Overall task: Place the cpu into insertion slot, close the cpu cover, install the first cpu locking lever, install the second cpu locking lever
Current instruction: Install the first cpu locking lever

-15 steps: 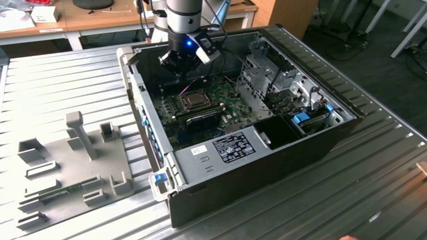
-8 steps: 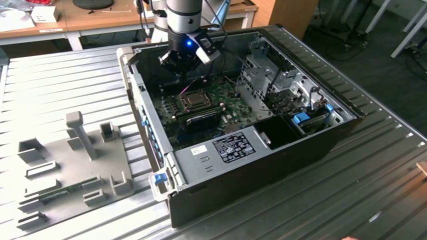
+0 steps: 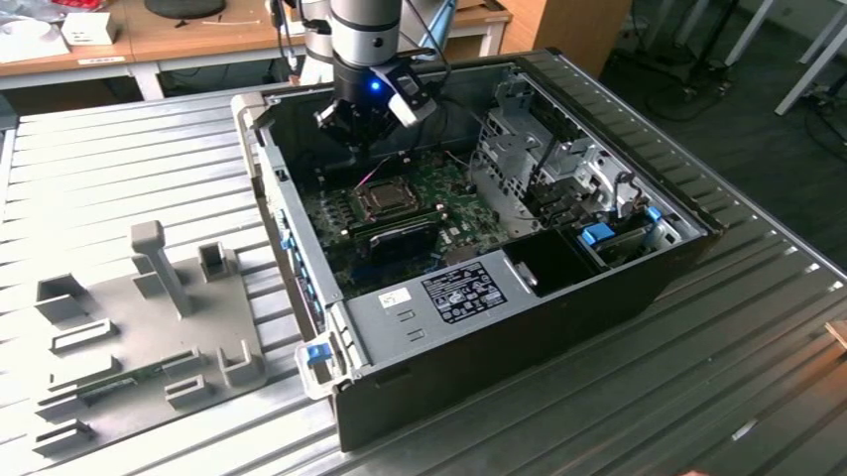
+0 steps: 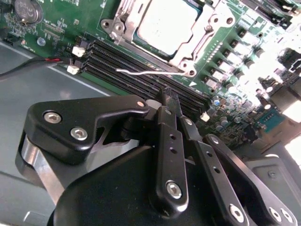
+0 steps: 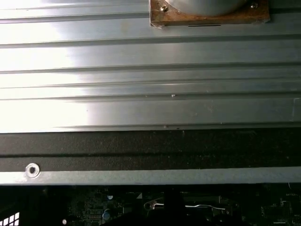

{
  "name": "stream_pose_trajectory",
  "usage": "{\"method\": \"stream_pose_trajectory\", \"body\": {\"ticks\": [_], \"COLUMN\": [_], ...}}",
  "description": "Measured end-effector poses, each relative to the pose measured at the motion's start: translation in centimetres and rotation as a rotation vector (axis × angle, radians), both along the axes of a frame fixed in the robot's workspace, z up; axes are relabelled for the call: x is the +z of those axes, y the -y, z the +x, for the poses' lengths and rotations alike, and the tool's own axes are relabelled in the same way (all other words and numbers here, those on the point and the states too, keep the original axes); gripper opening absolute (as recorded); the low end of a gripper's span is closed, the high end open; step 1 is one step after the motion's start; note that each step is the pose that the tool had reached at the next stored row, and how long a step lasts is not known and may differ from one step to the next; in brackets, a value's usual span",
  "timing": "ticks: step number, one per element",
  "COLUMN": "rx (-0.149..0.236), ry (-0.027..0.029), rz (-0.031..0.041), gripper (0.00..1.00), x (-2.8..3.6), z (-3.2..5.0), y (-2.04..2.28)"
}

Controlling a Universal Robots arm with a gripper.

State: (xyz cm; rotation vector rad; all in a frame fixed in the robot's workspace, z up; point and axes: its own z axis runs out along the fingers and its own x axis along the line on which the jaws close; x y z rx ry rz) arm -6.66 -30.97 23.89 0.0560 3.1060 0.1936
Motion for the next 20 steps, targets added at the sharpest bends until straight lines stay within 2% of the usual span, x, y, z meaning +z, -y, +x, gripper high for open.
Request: {"method": "stream_pose_trajectory", "body": {"ticks": [6,11,20], "rx": [-0.087,-0.129,-0.164], "ry": [0.0000,0.0001,-0.0002], "rz": [-0.0001,0.0015,0.0047], "gripper": [0.10,0.10,0.10], "x": [-0.15,-0.55,-0.60], "z": [0.00,0.01,0.06], "y": [0.00,0.00,0.00]}}
